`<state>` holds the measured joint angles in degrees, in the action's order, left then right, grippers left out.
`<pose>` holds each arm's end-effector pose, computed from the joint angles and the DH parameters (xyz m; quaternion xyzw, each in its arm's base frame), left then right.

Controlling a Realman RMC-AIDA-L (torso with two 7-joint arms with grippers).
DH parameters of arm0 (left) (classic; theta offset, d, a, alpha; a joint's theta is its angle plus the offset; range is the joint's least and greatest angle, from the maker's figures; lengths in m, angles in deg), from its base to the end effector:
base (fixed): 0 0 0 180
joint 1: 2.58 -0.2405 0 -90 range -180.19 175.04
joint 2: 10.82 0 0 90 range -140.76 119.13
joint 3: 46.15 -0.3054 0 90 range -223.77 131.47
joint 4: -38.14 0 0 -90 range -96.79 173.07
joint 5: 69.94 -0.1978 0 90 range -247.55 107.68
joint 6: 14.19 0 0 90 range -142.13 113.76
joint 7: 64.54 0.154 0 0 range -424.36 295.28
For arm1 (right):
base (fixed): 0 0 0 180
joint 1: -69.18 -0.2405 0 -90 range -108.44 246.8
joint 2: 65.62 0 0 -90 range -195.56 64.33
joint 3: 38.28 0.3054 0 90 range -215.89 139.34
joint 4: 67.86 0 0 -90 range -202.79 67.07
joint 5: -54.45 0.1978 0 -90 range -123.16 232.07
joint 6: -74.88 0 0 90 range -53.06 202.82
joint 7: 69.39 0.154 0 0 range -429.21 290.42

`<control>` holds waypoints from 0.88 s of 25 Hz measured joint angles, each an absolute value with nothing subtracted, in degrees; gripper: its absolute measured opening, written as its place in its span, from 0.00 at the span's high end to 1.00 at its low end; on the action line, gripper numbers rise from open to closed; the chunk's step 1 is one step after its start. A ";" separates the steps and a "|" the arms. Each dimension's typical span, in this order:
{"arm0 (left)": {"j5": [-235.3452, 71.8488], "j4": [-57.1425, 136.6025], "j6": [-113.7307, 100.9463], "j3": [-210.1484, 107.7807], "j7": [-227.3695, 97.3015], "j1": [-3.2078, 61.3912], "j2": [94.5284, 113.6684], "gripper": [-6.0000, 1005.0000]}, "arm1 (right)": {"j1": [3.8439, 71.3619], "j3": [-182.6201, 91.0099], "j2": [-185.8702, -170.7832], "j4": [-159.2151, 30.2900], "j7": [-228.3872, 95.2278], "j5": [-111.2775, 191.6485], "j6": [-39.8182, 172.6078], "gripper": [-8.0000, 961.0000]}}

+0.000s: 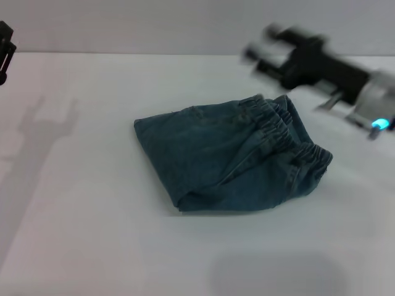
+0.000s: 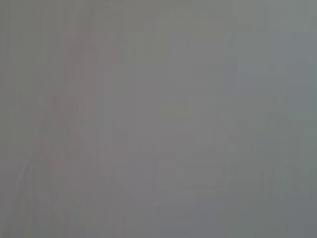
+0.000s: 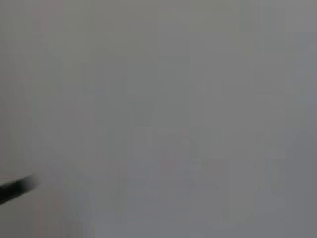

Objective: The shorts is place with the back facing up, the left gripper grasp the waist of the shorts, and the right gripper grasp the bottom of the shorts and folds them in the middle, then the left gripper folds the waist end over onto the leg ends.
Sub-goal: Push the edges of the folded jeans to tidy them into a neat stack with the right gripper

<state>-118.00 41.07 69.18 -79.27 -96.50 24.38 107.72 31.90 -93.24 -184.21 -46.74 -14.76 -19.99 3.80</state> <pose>-0.3463 0.3524 0.0228 -0.6296 -0.2329 -0.4645 0.5776 0.2376 0.4115 -0.0470 -0.8775 0.1378 0.3593 0.2863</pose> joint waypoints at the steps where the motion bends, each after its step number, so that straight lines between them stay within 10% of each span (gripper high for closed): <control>1: -117.99 41.06 69.13 -79.25 -96.49 24.21 107.71 0.24 | 31.40 -96.13 -184.23 -46.56 -13.49 -21.02 3.34 0.40; 22: -117.92 41.77 63.26 -79.20 -96.11 27.21 107.62 0.24 | 36.12 -117.71 -184.24 -47.09 -10.16 -26.00 -6.07 0.40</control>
<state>-117.92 41.77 63.26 -79.20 -96.11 27.21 107.62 36.12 -117.71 -184.24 -47.09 -10.16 -26.00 -6.07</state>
